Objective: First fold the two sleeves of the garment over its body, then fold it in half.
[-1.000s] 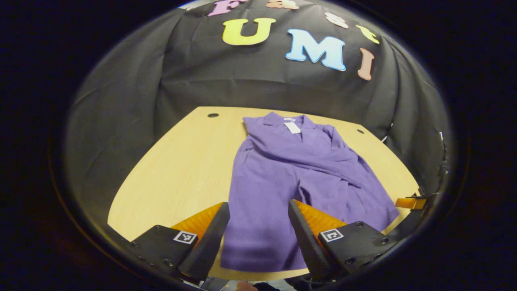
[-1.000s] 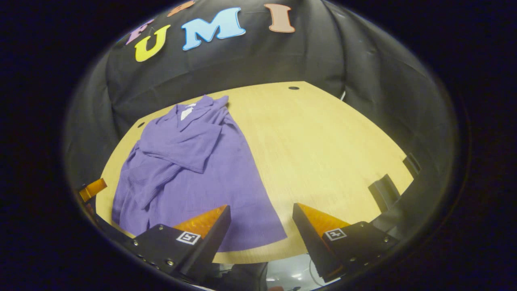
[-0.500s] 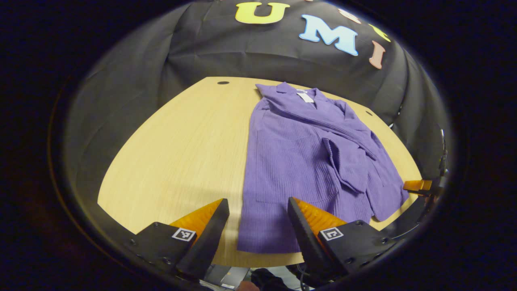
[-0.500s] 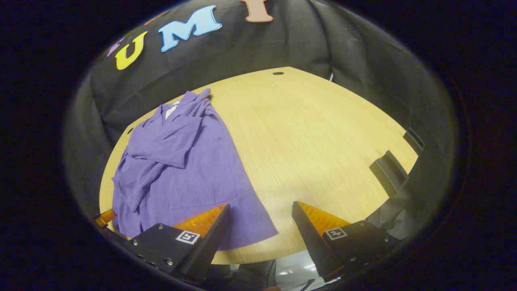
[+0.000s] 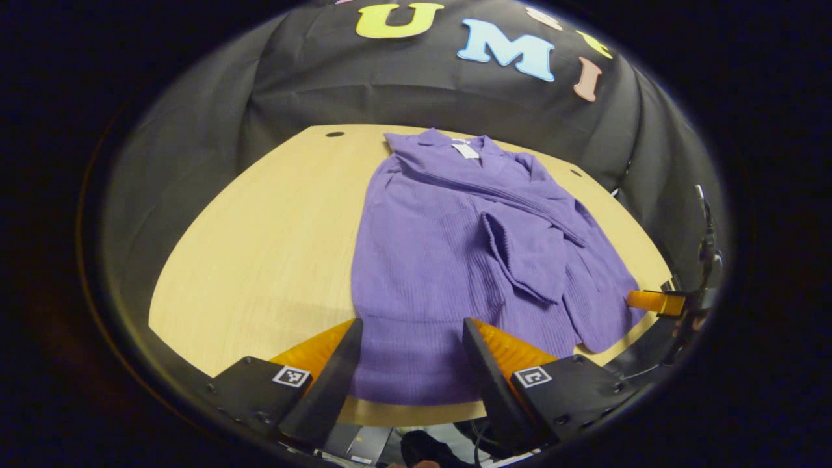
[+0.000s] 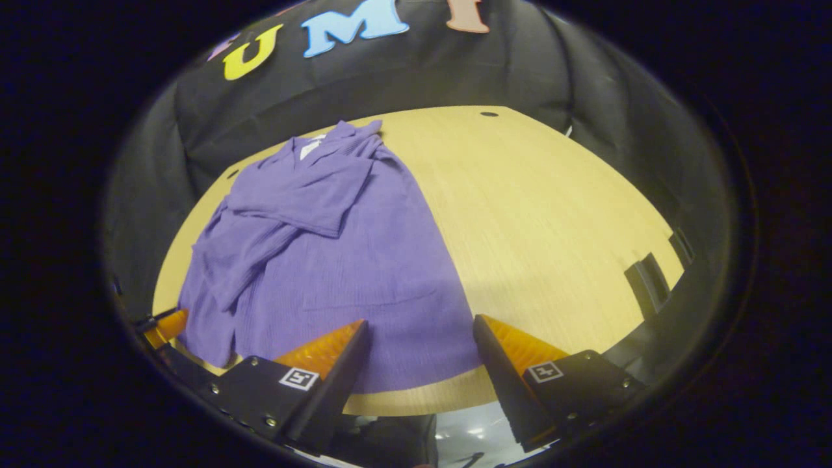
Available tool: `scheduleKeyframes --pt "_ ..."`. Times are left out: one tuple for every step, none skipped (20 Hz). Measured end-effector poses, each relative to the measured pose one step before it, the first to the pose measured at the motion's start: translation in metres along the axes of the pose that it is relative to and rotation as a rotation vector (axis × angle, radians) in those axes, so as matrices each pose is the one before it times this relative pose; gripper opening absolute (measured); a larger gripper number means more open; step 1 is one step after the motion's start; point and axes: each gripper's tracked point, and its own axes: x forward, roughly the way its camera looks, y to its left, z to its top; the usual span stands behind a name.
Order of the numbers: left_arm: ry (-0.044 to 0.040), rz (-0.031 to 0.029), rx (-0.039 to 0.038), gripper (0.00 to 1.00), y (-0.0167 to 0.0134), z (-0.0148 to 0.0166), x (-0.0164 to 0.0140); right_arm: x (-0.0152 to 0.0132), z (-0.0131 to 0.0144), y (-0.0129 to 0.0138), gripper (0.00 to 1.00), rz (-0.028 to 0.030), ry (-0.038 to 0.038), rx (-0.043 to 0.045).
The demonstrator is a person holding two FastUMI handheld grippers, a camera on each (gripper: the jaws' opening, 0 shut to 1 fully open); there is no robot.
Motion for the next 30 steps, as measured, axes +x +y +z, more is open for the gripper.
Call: scheduleKeyframes --pt "0.00286 0.03161 0.03827 0.93 0.0031 -0.00194 0.00289 -0.0008 -0.0008 0.00413 1.0 -0.00269 0.00426 -0.03458" --pt "0.00865 0.02356 0.03995 0.85 0.00191 -0.00339 0.00116 0.00127 0.00139 0.00382 1.0 0.00689 0.01075 0.00715" --pt "-0.01592 -0.00065 0.03868 0.82 -0.00338 0.00243 0.00053 0.00078 -0.00027 -0.00057 0.94 -0.00295 0.0039 0.00809" --pt "-0.00114 -0.01504 -0.00529 0.67 -0.00623 -0.00107 -0.00078 -0.00029 0.00458 0.00044 0.92 -0.00282 -0.0024 0.01008" --pt "-0.00836 -0.00265 -0.01217 0.61 -0.00132 0.00246 0.00006 0.00194 -0.00159 0.00117 0.79 -0.0018 0.00614 0.00452" --pt "-0.0013 -0.00839 -0.00896 0.46 -0.00153 -0.00084 0.00148 0.00042 -0.00041 0.00031 0.75 0.00068 0.00997 -0.01203" --pt "-0.00596 -0.00345 -0.02111 0.41 -0.00252 0.00177 -0.00152 0.00014 -0.00016 0.00214 0.75 0.01272 0.00425 -0.0069" --pt "0.00541 0.01231 -0.023 0.22 -0.00014 0.00052 0.00004 0.0005 0.00302 0.00634 0.74 0.00518 -0.00462 0.03654" --pt "0.00657 0.0018 0.00546 0.21 -0.00084 -0.00008 0.00237 0.00081 -0.00129 -0.00078 0.31 -0.01036 -0.00323 0.02024" --pt "0.00111 0.00082 0.00909 0.2 -0.00029 0.00119 0.00182 0.0003 -0.00045 -0.00029 0.31 -0.0043 0.0053 -0.01593" --pt "0.00104 0.01357 -0.03599 0.21 0.00206 0.00115 0.00054 0.00016 0.00191 0.00571 0.31 0.01074 -0.00279 -0.01698" --pt "0.0049 0.00396 -0.01041 0.07 -0.00107 0.00269 -0.00089 0.00053 0.00195 0.0054 0.31 -0.00061 0.00695 0.02666" --pt "0.00364 -0.00596 -0.00383 0.07 -0.00372 -0.001 -0.00008 0.00055 -0.00158 -0.00395 0.08 0.00155 0.00714 0.00749" --pt "0.00255 -0.01598 -0.01288 0.07 -0.00326 -0.00003 -0.00005 -0.00017 -0.00041 -0.00058 0.09 0.00662 0.00795 0.00717" --pt "0.00486 -0.02516 -0.00478 0.07 -0.00259 0.00164 -0.00155 -0.00552 0.0036 0.00011 0.09 0.00401 -0.01417 0.01265" --pt "0.00727 -0.01301 -0.0051 0.07 -0.00011 0.00064 -0.00095 -0.00052 0.00111 0.00237 0.04 0.00923 0.01156 0.00929" --pt "0.00531 -0.01767 -0.00506 0.07 0.00029 0.00204 0.00026 0.0019 0.00173 -0.00078 0.04 0.00671 -0.0061 0.02442" --pt "-0.00187 -0.01699 -0.00669 0.07 -0.00005 0.00438 -0.00172 -0.0032 0.00331 0.00079 0.03 0.01106 -0.01247 0.02936" --pt "-0.00922 -0.0185 -0.00945 0.07 -0.00084 0.00716 -0.00335 -0.00496 0.00554 0.00232 0.03 0.00913 -0.01579 0.01648" --pt "-0.00794 -0.0238 -0.01064 0.07 -0.00213 0.00745 -0.00357 -0.00463 0.00797 0.00121 0.03 0.00558 -0.02113 0.00431" --pt "-0.00701 -0.01699 -0.01029 0.07 -0.00213 0.00768 -0.00428 -0.00737 0.00728 0.00183 0.02 0.0044 -0.01843 -0.0043" --pt "-0.00961 -0.01862 -0.00732 0.06 -0.00245 0.00839 -0.00485 -0.00678 0.008 0.00319 0.02 0.00588 -0.01682 -0.00898" --pt "-0.01583 -0.01362 -0.00194 0.06 -0.00346 0.01078 -0.00377 -0.00523 0.00912 0.00516 0.02 0.00973 -0.01712 -0.00827" --pt "-0.0203 -0.01282 0.0028 0.06 -0.00246 0.01281 -0.0055 -0.00487 0.01063 0.00571 0.02 0.01439 -0.01758 -0.00302" --pt "-0.02197 -0.00987 -0.00006 0.06 -0.00296 0.01399 -0.00207 -0.00427 0.01131 0.00747 0.03 0.01616 -0.01934 0.00106" --pt "-0.01894 -0.01332 -0.01017 0.07 -0.00283 0.01404 -0.00234 -0.00342 0.01216 0.00692 0.02 0.02064 -0.0171 0.00125" --pt "-0.01852 -0.014 -0.01674 0.07 -0.0037 0.01472 -0.00305 -0.00154 0.01253 0.0062 0.02 0.01621 -0.01866 0.00082" --pt "-0.01721 -0.0115 -0.01554 0.07 -0.00241 0.0138 -0.00191 -0.00159 0.01255 0.00649 0.02 0.01717 -0.01571 -0.00181" --pt "-0.01443 -0.01205 -0.01126 0.07 -0.00274 0.013 -0.00009 -0.00152 0.01195 0.00537 0.02 0.01059 -0.01528 -0.00605" --pt "-0.0136 -0.00955 -0.00322 0.07 -0.00187 0.0115 -0.00031 -0.00168 0.01288 0.00494 0.02 0.0114 -0.01909 -0.00812"
